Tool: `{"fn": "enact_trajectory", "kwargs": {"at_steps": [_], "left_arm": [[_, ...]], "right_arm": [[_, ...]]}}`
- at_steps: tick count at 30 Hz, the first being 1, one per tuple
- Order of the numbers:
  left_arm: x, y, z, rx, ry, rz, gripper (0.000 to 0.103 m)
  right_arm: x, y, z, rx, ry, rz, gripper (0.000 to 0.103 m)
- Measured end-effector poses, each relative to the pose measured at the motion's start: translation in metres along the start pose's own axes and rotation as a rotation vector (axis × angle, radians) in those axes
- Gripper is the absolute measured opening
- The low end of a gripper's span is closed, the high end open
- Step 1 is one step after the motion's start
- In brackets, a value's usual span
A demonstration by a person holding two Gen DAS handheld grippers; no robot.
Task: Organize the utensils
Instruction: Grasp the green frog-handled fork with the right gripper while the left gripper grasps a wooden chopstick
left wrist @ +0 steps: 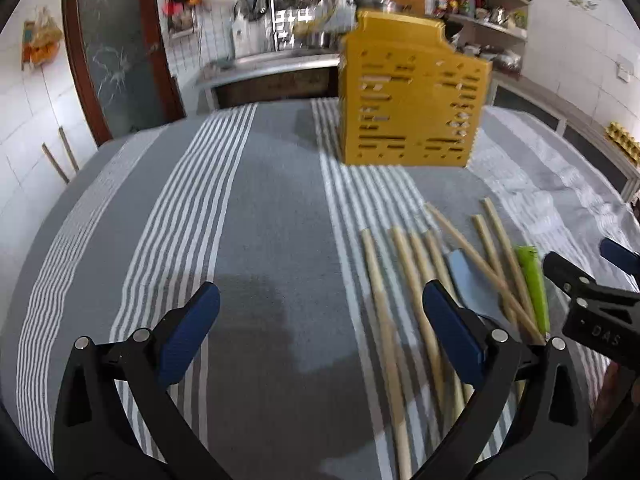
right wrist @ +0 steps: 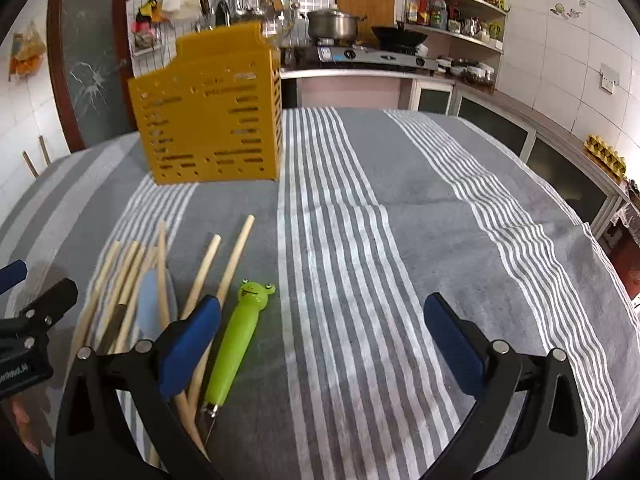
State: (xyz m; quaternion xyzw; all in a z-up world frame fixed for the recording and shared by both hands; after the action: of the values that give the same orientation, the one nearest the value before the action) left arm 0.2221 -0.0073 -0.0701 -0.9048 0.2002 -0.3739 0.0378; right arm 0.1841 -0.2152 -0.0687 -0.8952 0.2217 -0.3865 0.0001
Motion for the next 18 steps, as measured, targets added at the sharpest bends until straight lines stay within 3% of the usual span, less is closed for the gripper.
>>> {"fn": "enact_trajectory", "kwargs": {"at_steps": [5, 8, 11, 14, 18], "left_arm": [[0.002, -0.003, 0.023, -0.024, -0.06, -0.02, 0.094], [0.001, -0.003, 0.038, -0.054, -0.105, -0.036, 0.083], [0.001, 0.0, 0.043, -0.048, -0.115, -0.029, 0.082], [0.002, 0.004, 0.043, -0.04, -0.118, -0.014, 0.077], [0.003, 0.008, 0.039, -0.041, -0.113, -0.007, 0.059]], "right_arm": [[-0.004, -0.001, 0.016, -0.03, -0.069, 0.022, 0.099], [-0.006, -0.002, 0.019, -0.046, -0.089, 0.03, 0.099], [-0.011, -0.009, 0.025, -0.075, -0.118, 0.017, 0.098], [-0.013, -0.012, 0.025, -0.083, -0.12, 0.017, 0.091], [-0.017, -0.018, 0.019, -0.058, -0.14, 0.029, 0.067]]}}
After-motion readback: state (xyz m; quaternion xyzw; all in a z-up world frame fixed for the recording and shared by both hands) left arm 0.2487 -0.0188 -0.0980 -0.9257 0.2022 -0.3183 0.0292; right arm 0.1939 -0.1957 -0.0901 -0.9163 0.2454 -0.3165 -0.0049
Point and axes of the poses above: each gripper's, at about its wrist camera, not at the fingertips, and z roughly the way its jaws point, y to its right, x to its top, the point moved 5 cm from there along z, roughly the way its jaws point, and after that the axes turned 14 degrees about z, right-handed, at the moved point
